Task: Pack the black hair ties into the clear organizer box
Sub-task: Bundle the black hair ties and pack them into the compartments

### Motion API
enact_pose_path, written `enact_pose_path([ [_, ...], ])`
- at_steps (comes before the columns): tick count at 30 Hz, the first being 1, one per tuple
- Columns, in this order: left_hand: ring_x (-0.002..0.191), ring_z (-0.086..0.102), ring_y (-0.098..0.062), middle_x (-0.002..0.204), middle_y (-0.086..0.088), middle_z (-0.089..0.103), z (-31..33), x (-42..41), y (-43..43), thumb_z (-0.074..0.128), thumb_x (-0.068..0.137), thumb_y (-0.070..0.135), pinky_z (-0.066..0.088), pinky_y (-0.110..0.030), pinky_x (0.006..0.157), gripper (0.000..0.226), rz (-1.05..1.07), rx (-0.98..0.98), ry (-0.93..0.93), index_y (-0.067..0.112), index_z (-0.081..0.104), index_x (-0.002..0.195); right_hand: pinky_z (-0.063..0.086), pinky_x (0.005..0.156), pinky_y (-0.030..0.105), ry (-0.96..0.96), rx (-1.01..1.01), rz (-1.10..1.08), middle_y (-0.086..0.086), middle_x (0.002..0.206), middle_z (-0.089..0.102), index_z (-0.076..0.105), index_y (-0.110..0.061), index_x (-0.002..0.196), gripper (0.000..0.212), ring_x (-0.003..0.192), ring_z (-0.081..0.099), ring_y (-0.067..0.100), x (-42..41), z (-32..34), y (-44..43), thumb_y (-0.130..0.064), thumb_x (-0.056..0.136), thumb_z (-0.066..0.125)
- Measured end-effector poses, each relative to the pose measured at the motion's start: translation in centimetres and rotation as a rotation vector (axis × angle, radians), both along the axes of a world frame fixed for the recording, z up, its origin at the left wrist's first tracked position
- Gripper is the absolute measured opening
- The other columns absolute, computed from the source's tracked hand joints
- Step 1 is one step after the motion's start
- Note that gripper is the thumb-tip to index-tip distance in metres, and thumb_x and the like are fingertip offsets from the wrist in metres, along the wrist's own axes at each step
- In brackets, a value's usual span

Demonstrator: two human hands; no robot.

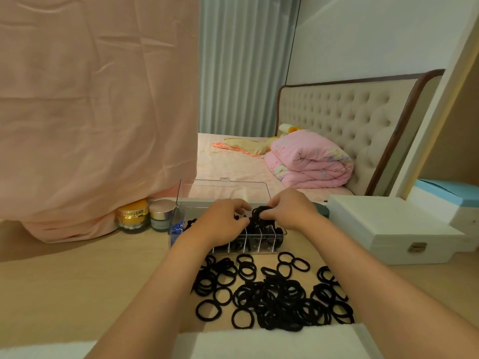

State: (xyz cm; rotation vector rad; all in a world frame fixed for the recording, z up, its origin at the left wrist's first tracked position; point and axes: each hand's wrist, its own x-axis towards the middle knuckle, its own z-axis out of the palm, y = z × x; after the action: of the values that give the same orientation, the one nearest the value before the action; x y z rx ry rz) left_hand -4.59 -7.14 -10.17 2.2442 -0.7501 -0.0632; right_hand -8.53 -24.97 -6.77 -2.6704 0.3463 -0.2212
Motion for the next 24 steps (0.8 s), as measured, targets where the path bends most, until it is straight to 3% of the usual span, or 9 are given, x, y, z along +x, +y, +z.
enact_pose_path([
  [3, 0.119, 0.055, -0.014, 0.13, 0.003, 0.061, -0.4, 0.5, 0.0, 0.061, 0.097, 0.029, 0.045, -0.032, 0.101, 0.037, 0.008, 0.001, -0.023, 0.03, 0.059, 0.133, 0.057, 0.077, 0.035, 0.066, -0.155, 0.017, -0.004, 0.085, 0.072, 0.079, -0.024, 0.105, 0.024, 0.086, 0.068, 0.017, 0.3, -0.2, 0.6, -0.04, 0.088, 0.074],
  [6, 0.122, 0.054, -0.017, 0.129, 0.003, 0.061, -0.7, 0.8, -0.2, 0.063, 0.094, 0.033, 0.046, -0.042, 0.106, 0.039, 0.002, 0.038, -0.067, 0.034, 0.059, 0.133, 0.057, 0.085, 0.037, 0.152, -0.331, 0.012, 0.002, 0.108, 0.072, 0.075, -0.026, 0.119, 0.029, 0.102, 0.065, 0.022, 0.8, -0.6, 1.4, -0.037, 0.094, 0.067],
  [8, 0.125, 0.05, -0.02, 0.128, 0.001, 0.059, -0.9, 0.9, -0.2, 0.062, 0.092, 0.037, 0.044, -0.046, 0.107, 0.04, -0.014, 0.072, -0.118, 0.037, 0.06, 0.131, 0.052, 0.095, 0.039, 0.213, -0.467, 0.024, 0.006, 0.127, 0.063, 0.066, -0.024, 0.132, 0.035, 0.118, 0.056, 0.026, 1.1, -1.0, 1.9, -0.031, 0.098, 0.062],
  [10, 0.13, 0.041, -0.021, 0.133, 0.0, 0.055, -1.1, 0.7, -0.3, 0.059, 0.092, 0.04, 0.038, -0.044, 0.11, 0.04, -0.043, 0.125, -0.16, 0.042, 0.058, 0.132, 0.047, 0.096, 0.039, 0.274, -0.572, 0.056, 0.009, 0.131, 0.054, 0.059, -0.02, 0.137, 0.038, 0.123, 0.048, 0.028, 1.1, -1.2, 2.2, -0.023, 0.099, 0.057],
  [14, 0.137, 0.029, -0.019, 0.145, 0.002, 0.045, -1.1, 0.0, -0.7, 0.05, 0.097, 0.048, 0.027, -0.04, 0.113, 0.044, -0.07, 0.256, -0.242, 0.048, 0.049, 0.141, 0.051, 0.095, 0.036, 0.404, -0.384, 0.201, 0.011, 0.125, 0.062, 0.063, -0.015, 0.134, 0.036, 0.109, 0.057, 0.026, 0.8, 0.5, 1.2, -0.014, 0.101, 0.049],
  [18, 0.142, 0.024, -0.021, 0.151, -0.001, 0.039, -0.9, -0.3, -1.0, 0.044, 0.099, 0.051, 0.025, -0.044, 0.116, 0.046, -0.069, 0.33, -0.252, 0.045, 0.045, 0.145, 0.042, 0.107, 0.029, 0.311, -0.206, 0.24, 0.003, 0.146, 0.058, 0.061, -0.016, 0.14, 0.045, 0.133, 0.054, 0.021, -0.7, 2.1, -0.1, -0.001, 0.1, 0.046],
  [20, 0.142, 0.025, -0.021, 0.151, -0.001, 0.039, -1.0, -0.4, -1.2, 0.043, 0.099, 0.052, 0.025, -0.044, 0.116, 0.047, -0.068, 0.341, -0.243, 0.044, 0.045, 0.145, 0.041, 0.109, 0.028, 0.216, -0.217, 0.264, -0.002, 0.146, 0.059, 0.069, -0.021, 0.131, 0.049, 0.133, 0.054, 0.017, -1.5, 1.9, -0.5, -0.001, 0.093, 0.046],
  [22, 0.139, 0.029, -0.021, 0.151, 0.0, 0.042, -0.9, -0.4, -1.2, 0.045, 0.098, 0.052, 0.027, -0.043, 0.114, 0.049, -0.058, 0.329, -0.245, 0.042, 0.045, 0.146, 0.038, 0.113, 0.037, 0.191, -0.333, 0.336, -0.01, 0.141, 0.062, 0.077, -0.026, 0.117, 0.043, 0.127, 0.056, 0.014, -2.2, 1.1, -0.4, -0.015, 0.09, 0.045],
  [24, 0.137, 0.035, -0.022, 0.149, -0.001, 0.046, -0.8, -0.3, -1.1, 0.049, 0.096, 0.049, 0.031, -0.043, 0.111, 0.049, -0.053, 0.305, -0.248, 0.04, 0.046, 0.144, 0.028, 0.113, 0.043, 0.217, -0.524, 0.406, -0.01, 0.134, 0.066, 0.079, -0.026, 0.102, 0.049, 0.121, 0.056, 0.013, -2.6, -0.1, 0.0, -0.032, 0.086, 0.033],
])
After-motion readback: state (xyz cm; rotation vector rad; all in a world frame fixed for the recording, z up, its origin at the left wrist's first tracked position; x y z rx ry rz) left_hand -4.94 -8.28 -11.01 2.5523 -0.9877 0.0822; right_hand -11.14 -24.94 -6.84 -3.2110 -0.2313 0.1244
